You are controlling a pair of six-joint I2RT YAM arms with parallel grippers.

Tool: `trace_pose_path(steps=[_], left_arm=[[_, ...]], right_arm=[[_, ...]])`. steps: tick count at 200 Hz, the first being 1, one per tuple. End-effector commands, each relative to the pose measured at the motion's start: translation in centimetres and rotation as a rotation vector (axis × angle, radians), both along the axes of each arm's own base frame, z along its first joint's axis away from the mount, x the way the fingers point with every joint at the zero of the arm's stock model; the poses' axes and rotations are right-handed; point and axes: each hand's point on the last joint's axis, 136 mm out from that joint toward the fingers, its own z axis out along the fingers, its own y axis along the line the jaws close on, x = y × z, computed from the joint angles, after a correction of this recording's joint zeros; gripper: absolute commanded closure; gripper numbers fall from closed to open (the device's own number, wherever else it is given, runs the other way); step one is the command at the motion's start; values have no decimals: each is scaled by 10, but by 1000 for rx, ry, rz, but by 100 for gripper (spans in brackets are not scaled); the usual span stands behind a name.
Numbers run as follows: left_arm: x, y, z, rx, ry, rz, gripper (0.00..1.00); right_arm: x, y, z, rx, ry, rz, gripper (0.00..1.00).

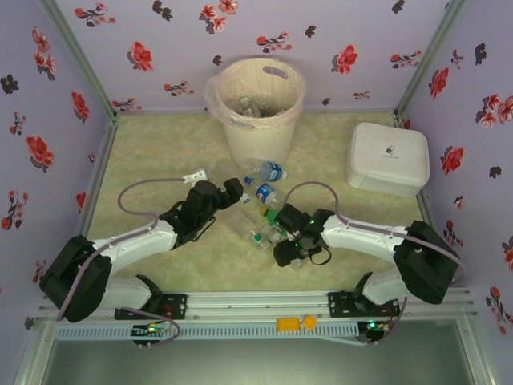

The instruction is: Put the plastic bottles in the bin

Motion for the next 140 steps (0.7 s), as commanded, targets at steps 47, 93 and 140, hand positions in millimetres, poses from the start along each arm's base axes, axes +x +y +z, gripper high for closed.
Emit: trace_pose_path(steps=[47, 93, 140], left_arm=[[-1, 39, 15, 19, -63, 131, 0], [0, 72, 20, -13, -86, 223, 0], [-8, 95, 18, -5, -84, 265, 0]], right_arm=[[-1, 10, -5, 56, -16, 33, 44], [8, 27, 34, 207, -112, 63, 55], [45, 45, 99, 399, -239, 5, 57]])
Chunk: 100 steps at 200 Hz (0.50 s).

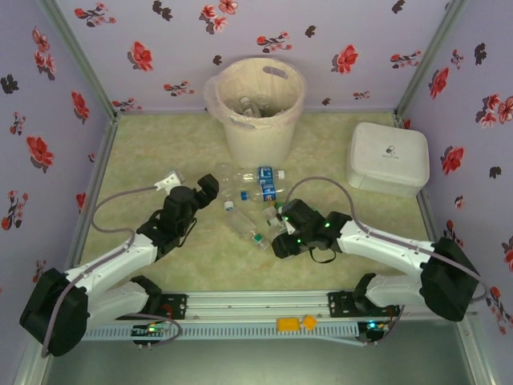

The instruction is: Put the plastic bottles in the bin

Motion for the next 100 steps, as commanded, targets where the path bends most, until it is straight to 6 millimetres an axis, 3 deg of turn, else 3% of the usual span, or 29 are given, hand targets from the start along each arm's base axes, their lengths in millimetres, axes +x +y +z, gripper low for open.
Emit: trace_pose_path(steps=[1, 47, 100], left_arm=[[-5, 19, -6, 18, 12, 55, 0], [-18, 37, -4, 13, -10, 76, 0], [-39, 60, -13, 91, 11, 76, 0]], right_arm=[[27, 19, 48, 153, -95, -14, 57], [87, 33, 119, 352, -274, -131, 58], [126, 73, 203, 517, -405, -43, 59]])
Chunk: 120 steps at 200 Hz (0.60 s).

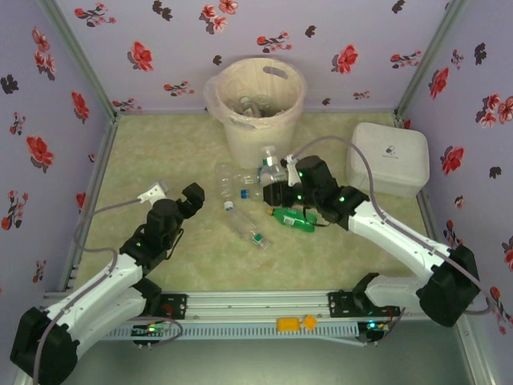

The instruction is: Put the plastic bottles in the bin

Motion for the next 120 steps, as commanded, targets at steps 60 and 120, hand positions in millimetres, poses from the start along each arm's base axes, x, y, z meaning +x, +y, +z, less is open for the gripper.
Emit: trace_pose_path(steps=[60, 120], left_arm=[[-16, 32, -24, 213, 58, 10, 0], [-8, 27, -20, 329, 100, -41, 0]], right_arm=[[72, 52, 151, 154, -281, 131, 60], [178, 30, 191, 183, -335, -95, 60]])
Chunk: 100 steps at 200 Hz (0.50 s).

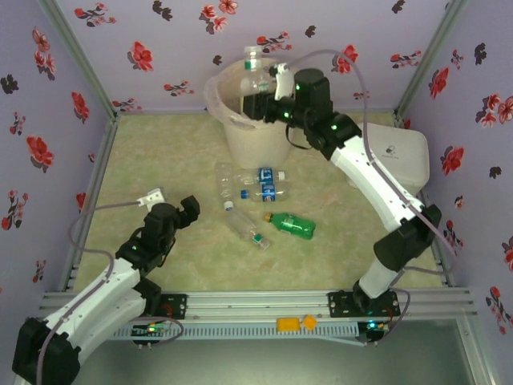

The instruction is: Put the plastic bottles in the bin

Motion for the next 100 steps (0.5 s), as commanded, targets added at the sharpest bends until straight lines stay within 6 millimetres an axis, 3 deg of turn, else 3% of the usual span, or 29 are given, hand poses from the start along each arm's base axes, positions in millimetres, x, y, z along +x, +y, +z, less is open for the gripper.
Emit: trace_pose_path(steps=[1, 26, 41, 75, 100], left_arm=[[6, 3, 14, 62, -14, -9, 0], [8, -1, 13, 62, 3, -21, 0], [9, -4, 12, 49, 12, -26, 0], [10, -7, 12, 19, 17, -24, 0], [10, -10, 13, -2, 29, -30, 0]], right_arm=[[41, -13, -5, 3, 31, -96, 60], [84, -29, -23, -25, 84, -209, 60], [100, -31, -39, -53, 119, -240, 60], [114, -20, -65, -63, 182, -224, 54], [118, -14, -70, -33, 207, -213, 41]])
